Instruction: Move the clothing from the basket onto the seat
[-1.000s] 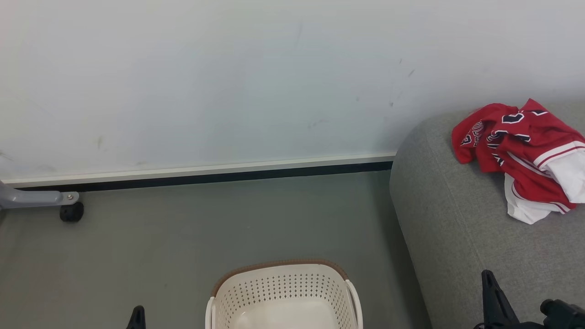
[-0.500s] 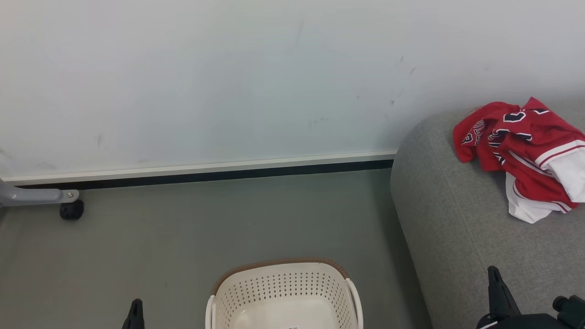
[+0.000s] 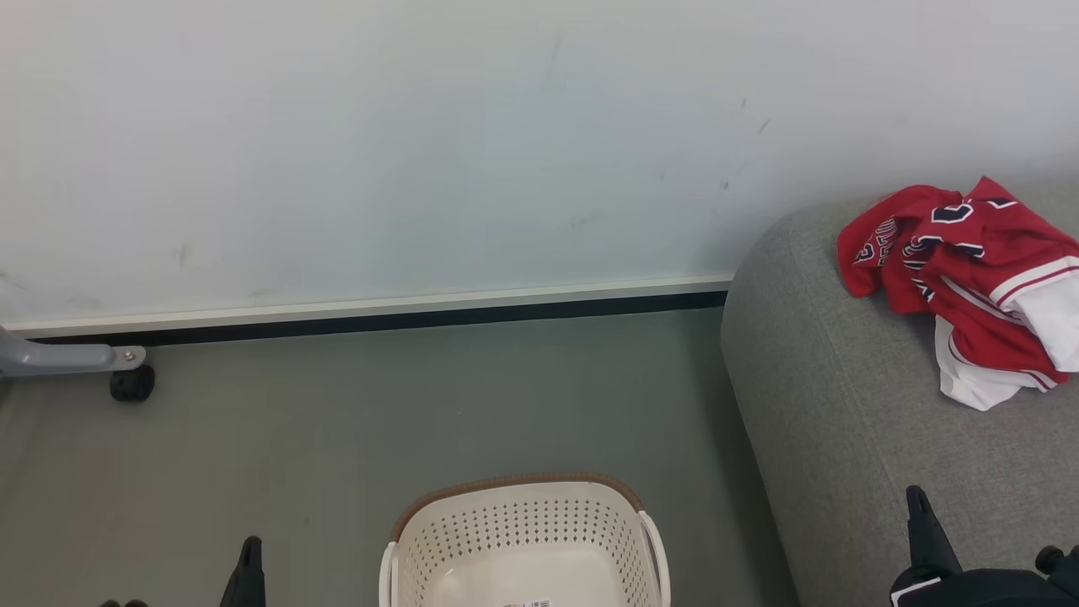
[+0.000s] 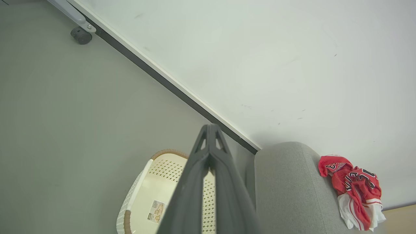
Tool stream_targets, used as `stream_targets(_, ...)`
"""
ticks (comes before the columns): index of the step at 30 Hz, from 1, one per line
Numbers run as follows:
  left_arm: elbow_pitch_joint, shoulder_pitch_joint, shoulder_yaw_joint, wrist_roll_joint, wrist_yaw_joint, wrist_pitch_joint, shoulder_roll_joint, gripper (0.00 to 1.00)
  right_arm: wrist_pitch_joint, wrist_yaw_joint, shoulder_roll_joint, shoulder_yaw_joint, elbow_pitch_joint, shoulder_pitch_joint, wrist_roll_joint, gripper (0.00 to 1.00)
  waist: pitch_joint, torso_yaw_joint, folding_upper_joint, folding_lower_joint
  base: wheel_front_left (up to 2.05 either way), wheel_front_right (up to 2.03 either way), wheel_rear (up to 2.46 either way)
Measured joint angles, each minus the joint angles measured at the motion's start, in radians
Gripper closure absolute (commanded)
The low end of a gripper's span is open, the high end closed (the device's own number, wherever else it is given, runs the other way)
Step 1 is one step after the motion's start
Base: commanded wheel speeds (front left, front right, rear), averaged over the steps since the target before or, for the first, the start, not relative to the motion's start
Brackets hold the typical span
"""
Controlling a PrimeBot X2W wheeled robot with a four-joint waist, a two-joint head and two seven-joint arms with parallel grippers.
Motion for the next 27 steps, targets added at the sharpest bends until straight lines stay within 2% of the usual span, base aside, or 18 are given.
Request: stream_targets(27,0.04,-0.071,0.06,-0.304,-0.061,0.083,-0.029,1.0,0.082,0.058,0.038,-0.091,0.042,-0.041,0.299,1.0,0.011,0.003,-0.0001,0.0,0.0,0.0,0.0)
